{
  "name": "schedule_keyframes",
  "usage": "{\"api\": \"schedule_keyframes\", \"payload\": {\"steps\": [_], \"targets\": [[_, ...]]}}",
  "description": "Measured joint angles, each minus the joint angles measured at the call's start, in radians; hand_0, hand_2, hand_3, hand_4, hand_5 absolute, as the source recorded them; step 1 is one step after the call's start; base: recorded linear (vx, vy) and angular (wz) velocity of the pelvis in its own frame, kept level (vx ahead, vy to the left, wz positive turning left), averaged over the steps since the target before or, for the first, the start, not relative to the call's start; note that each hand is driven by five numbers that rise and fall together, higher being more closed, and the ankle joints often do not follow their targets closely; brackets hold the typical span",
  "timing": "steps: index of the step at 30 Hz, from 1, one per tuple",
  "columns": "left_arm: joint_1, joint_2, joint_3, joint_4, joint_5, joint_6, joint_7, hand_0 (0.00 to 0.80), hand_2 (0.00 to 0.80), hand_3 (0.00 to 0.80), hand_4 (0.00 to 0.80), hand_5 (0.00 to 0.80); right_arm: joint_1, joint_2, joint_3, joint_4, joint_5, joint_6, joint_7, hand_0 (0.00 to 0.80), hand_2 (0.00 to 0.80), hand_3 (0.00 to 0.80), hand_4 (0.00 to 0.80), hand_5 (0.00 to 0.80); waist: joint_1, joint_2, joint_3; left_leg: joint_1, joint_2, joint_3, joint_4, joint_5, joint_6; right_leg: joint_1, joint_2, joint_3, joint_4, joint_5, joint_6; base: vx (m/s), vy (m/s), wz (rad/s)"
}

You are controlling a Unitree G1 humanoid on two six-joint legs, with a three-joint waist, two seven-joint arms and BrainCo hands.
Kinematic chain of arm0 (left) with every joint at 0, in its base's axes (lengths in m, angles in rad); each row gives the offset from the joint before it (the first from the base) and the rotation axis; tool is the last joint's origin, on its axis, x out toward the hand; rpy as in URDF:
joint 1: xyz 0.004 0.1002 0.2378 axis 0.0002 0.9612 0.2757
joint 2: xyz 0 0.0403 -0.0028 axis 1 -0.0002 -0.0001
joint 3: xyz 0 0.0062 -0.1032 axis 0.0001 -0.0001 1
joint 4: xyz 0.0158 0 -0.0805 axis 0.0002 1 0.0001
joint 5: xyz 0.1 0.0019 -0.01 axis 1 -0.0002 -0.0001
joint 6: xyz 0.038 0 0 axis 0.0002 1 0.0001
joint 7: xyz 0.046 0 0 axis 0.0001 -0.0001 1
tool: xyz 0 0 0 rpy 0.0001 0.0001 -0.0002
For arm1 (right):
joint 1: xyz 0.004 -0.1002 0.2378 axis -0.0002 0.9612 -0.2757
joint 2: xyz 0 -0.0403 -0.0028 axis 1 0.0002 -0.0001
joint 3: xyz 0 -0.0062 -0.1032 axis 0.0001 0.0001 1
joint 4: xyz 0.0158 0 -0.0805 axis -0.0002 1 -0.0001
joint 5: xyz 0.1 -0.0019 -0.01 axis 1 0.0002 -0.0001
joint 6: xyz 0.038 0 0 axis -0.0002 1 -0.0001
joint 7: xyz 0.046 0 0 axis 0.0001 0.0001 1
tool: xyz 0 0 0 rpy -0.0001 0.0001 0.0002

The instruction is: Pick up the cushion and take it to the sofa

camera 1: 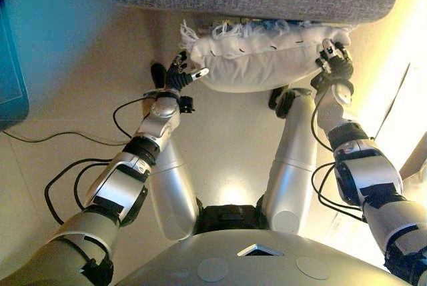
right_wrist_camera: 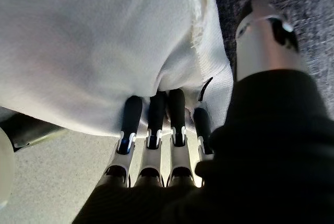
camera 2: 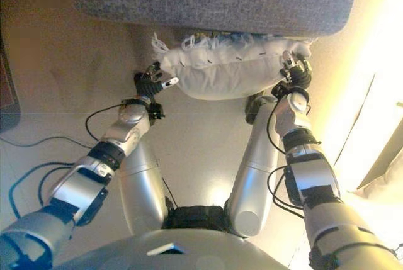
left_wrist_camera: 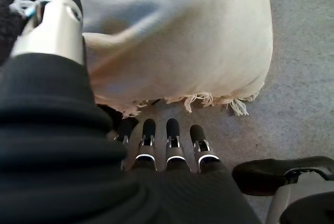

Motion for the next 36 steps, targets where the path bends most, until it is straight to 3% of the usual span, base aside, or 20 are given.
{"api": "schedule_keyframes", "payload": {"steps": [7,18,26,36], "targets": [[-0.042,-0.003,-0.008,0.003,0.001,0.055,0.034,0.000,0.000,0.000,0.000,0.000,0.031,0.000,-0.019,-0.035,0.002,0.000,-0.006,0.000,0.000,0.000,0.000,0.000,-0.024,-0.008,0.003,-0.025,0.007,-0.003,0.059,-0.031,0.011,-0.004,0.003,0.009,0.010,-0.002,0.004,0.025,-0.019,-0.05],[-0.083,0.000,0.015,0.091,0.109,0.102,0.267,0.000,0.000,0.000,0.000,0.000,0.120,-0.001,-0.026,-0.036,0.065,0.000,0.006,0.000,0.000,0.000,0.000,0.000,-0.049,-0.058,0.006,-0.041,0.037,-0.004,0.087,-0.054,0.008,-0.019,0.033,0.016,0.010,-0.004,0.008,0.001,-0.048,-0.09],[-0.114,-0.002,0.026,0.122,0.120,0.093,0.223,0.000,0.000,0.000,0.000,0.000,0.152,-0.003,-0.084,-0.034,0.121,-0.002,0.012,0.000,0.000,0.000,0.000,0.000,-0.061,-0.068,0.007,-0.062,0.050,-0.002,0.096,-0.065,0.007,-0.039,0.042,0.015,0.010,-0.002,0.005,0.000,0.000,-0.04],[-0.153,0.015,-0.011,0.094,0.119,0.103,0.153,0.000,0.000,0.000,0.000,0.000,0.083,-0.030,-0.034,-0.033,0.113,0.001,0.182,0.000,0.000,0.000,0.000,0.000,-0.060,-0.068,0.007,-0.105,0.035,0.000,0.104,-0.066,0.012,-0.085,0.027,0.021,0.026,-0.005,0.010,-0.001,-0.012,0.03]]}}
